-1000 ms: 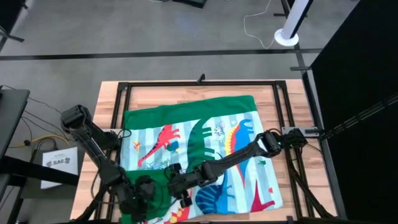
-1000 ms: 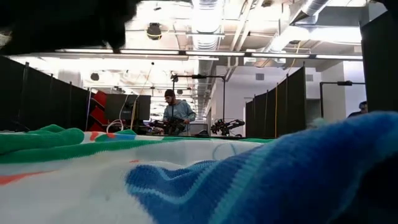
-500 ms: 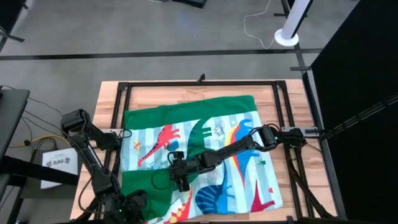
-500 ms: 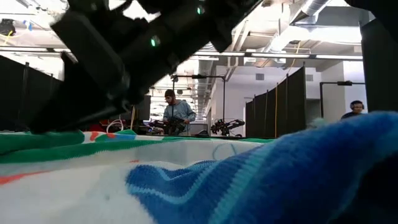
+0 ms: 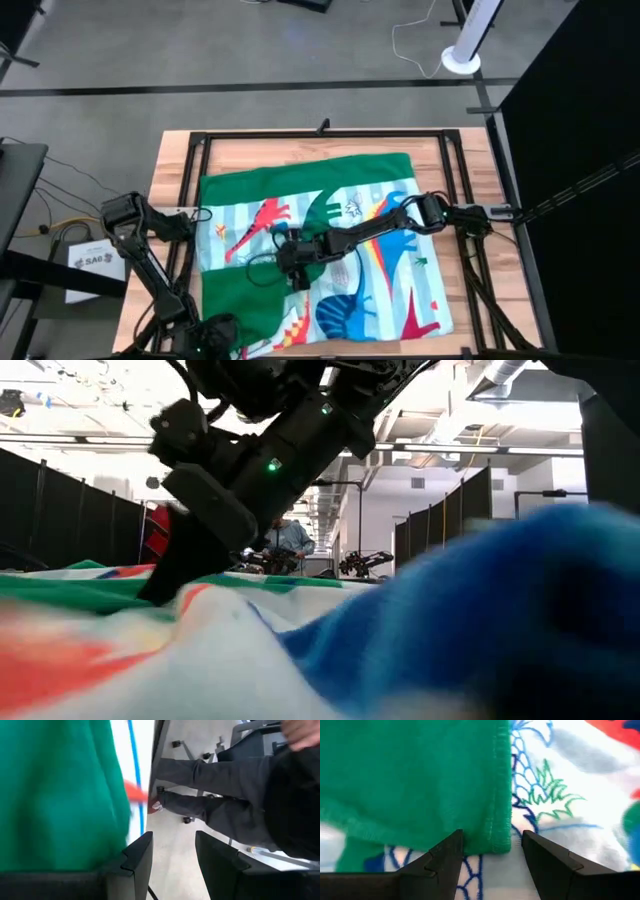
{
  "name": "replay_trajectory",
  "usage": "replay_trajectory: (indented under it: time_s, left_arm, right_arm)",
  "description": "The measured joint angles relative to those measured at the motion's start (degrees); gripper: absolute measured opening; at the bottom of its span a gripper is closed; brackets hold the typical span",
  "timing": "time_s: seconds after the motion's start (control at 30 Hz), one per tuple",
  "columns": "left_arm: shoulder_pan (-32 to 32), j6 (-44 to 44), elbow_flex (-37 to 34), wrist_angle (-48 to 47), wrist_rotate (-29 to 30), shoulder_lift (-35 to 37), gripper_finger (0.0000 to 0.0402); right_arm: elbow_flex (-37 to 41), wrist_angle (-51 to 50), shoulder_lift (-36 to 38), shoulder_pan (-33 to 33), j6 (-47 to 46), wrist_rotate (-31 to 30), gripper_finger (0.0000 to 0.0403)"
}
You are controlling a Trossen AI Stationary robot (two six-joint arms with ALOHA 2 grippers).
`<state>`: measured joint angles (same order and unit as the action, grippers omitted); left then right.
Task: Roll towel
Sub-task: Roll the multicolor dinosaur print towel
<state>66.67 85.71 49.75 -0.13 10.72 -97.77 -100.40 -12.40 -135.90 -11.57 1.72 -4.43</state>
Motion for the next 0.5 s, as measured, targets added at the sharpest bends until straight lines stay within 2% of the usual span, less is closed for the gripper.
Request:
replay_trajectory:
  time_s: [0.13, 0.27, 0.5]
  left_arm:
    - [0.2, 0.0, 0.1, 1.0, 0.0, 0.1, 0.0134]
    - [0.9, -0.4, 0.0, 0.6, -0.9, 0.1, 0.0134]
    - [4.4, 4.4, 0.1, -7.0, -1.4, -0.1, 0.0134]
  right_arm:
    - [0.2, 1.2, 3.1, -0.7, -0.4, -0.3, 0.0191]
    - [-0.1, 3.6, 4.1, -2.9, -4.8, 1.1, 0.0191]
    - [0.0, 11.3, -0.9, -8.1, -11.6, 3.0, 0.0191]
